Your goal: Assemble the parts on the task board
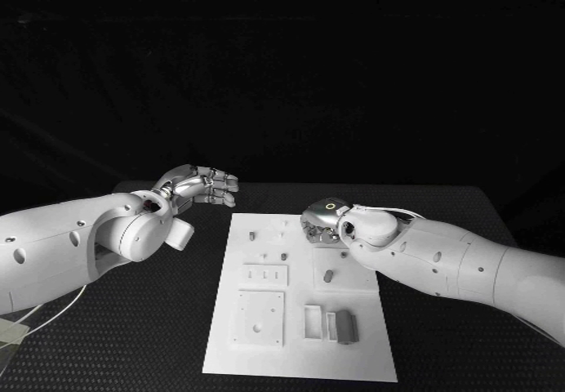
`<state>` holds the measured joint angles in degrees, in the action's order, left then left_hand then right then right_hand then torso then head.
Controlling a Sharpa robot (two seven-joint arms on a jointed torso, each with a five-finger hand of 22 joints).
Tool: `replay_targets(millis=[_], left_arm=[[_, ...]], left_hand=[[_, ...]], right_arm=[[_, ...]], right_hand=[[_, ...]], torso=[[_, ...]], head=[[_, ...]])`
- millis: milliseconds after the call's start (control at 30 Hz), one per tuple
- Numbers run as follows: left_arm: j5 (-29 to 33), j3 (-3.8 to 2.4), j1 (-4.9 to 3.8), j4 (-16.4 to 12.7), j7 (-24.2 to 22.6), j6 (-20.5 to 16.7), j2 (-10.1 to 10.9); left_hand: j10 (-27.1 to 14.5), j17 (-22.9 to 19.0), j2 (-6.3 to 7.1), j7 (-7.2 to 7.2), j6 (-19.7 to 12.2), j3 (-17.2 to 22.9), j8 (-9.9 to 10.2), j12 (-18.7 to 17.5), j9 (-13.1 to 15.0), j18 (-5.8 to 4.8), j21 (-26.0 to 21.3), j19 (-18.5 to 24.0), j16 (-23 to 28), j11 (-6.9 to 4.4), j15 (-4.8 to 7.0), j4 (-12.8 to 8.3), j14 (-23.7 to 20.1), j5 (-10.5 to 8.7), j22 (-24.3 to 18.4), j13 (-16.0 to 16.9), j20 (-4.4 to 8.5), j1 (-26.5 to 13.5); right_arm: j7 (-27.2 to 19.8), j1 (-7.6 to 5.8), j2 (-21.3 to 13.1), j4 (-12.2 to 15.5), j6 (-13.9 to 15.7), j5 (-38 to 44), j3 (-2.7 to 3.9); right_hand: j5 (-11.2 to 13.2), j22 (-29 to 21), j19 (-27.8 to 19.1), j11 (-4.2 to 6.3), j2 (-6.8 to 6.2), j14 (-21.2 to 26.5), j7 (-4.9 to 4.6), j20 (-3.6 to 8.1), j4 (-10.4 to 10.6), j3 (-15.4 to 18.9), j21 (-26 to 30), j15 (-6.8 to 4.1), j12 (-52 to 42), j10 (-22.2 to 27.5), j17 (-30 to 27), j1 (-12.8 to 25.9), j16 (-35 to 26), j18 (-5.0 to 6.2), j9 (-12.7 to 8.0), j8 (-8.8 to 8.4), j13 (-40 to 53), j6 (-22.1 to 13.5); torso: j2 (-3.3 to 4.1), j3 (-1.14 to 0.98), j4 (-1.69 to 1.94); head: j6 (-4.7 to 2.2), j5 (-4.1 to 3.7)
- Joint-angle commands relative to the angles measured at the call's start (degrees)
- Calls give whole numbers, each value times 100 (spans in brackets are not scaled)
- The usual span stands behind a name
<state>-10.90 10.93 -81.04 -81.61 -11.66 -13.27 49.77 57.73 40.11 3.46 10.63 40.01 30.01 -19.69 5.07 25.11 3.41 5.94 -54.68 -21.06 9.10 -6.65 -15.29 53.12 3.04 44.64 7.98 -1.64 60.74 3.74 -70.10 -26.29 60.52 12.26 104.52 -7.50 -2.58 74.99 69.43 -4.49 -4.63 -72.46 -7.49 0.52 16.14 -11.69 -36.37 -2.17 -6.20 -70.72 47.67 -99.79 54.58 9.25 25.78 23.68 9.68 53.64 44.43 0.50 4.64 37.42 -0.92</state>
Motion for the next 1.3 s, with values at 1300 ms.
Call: replay_targets(millis=[1300], left_arm=[[70, -7, -25, 9, -81, 14, -68]], left_hand=[[8, 51, 58, 83, -43, -55, 28, -55, -9, -54, -61, -3, 65, 54, -36, 113, 14, -19, -4, -16, 37, -131]], right_arm=[[463, -90, 542, -149, 942, 442, 205]], right_hand=[[-20, 134, 99, 128, -116, -107, 65, 70, -25, -161, -238, -105, -25, -296, 96, 87, 143, 575, 62, -46, 160, 261]], torso=[[23, -3, 15]], head=[[-221, -39]])
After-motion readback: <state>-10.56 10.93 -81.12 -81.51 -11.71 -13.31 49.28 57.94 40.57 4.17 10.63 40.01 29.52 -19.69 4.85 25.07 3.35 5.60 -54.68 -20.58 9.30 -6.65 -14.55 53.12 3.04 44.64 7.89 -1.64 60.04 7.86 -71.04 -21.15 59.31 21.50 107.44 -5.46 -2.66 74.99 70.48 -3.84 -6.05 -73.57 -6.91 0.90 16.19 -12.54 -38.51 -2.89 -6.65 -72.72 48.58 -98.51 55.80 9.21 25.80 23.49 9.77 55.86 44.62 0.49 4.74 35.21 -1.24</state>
